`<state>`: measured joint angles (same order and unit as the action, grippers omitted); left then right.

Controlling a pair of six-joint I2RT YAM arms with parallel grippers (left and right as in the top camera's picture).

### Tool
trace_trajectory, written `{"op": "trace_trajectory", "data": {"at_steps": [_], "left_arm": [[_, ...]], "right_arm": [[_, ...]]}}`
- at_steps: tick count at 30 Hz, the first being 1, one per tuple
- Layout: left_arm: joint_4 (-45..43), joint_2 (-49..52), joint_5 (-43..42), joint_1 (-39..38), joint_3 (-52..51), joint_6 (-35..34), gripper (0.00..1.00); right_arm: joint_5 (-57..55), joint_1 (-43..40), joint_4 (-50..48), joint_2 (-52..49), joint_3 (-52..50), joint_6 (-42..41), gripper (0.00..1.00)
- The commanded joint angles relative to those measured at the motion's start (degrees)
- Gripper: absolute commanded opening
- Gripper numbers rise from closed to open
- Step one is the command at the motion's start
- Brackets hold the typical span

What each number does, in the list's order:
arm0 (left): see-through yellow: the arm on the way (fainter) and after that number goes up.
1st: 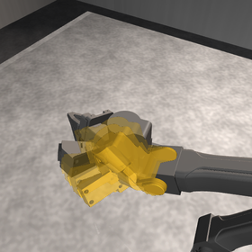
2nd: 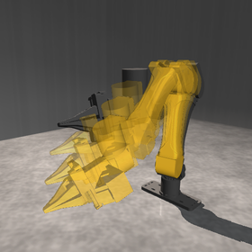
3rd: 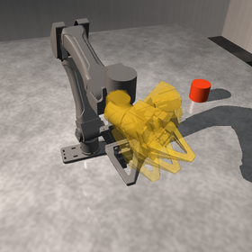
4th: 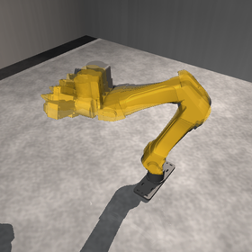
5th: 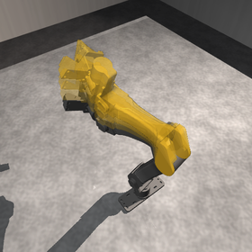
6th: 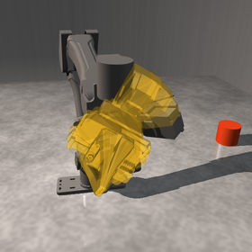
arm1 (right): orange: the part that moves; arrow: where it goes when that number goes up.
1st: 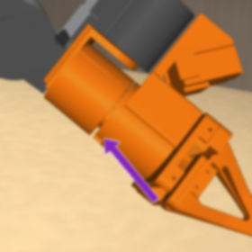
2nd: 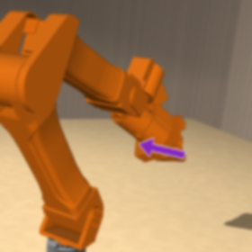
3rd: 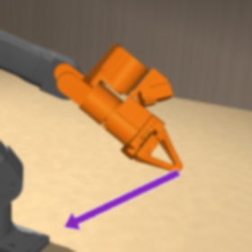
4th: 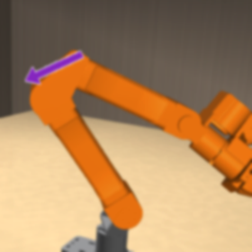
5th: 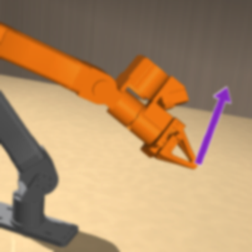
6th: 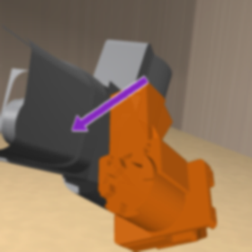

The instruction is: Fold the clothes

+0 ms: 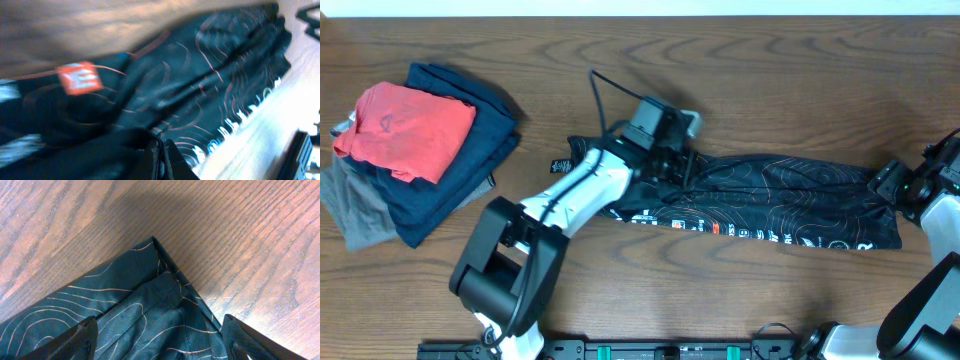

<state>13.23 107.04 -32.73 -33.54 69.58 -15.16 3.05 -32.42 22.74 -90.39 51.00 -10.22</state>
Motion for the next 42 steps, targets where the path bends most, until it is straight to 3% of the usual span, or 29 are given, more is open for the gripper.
{"op": "trace_trajectory", "data": {"at_steps": [1,10,12,14,17,22,28,37,42], "left_arm": [[0.17,-0.20,2.78,-1.86,0.02,0.52,0.06],[-2.32,0.07,8.98,-4.66,0.02,0.48,0.09],[-4.57,0.07,10.82,-4.61,0.02,0.50,0.22],[-6.86,0.07,11.85,-4.22,0.04,0.48,0.28],[-8.11,-0.09,11.82,-3.30,0.09,0.46,0.52],[-2.49,-2.69,11.82,-0.35,0.09,0.50,0.55],[10.54,-9.97,11.85,6.49,0.09,0.50,0.59],[20.55,-17.66,11.87,13.73,0.09,0.52,0.60],[21.73,-17.94,14.08,14.10,0.07,0.48,0.60]], "right_arm": [[0.22,0.63,0.22,0.63,1.01,-0.02,0.78],[-4.00,0.46,1.66,0.63,1.01,0.02,0.79],[-6.25,0.09,2.64,0.63,1.01,0.55,0.80],[-5.79,-0.35,2.84,0.63,1.01,3.06,0.82],[-4.70,-1.07,4.37,0.63,1.01,7.80,0.84],[-4.72,-1.55,6.60,0.35,1.01,14.95,0.87],[-4.74,-2.19,7.69,-1.20,1.01,20.26,0.87],[-2.56,-3.02,5.73,-8.28,1.01,21.24,0.86],[-0.28,-2.75,5.44,-11.89,1.01,21.22,0.76]]}}
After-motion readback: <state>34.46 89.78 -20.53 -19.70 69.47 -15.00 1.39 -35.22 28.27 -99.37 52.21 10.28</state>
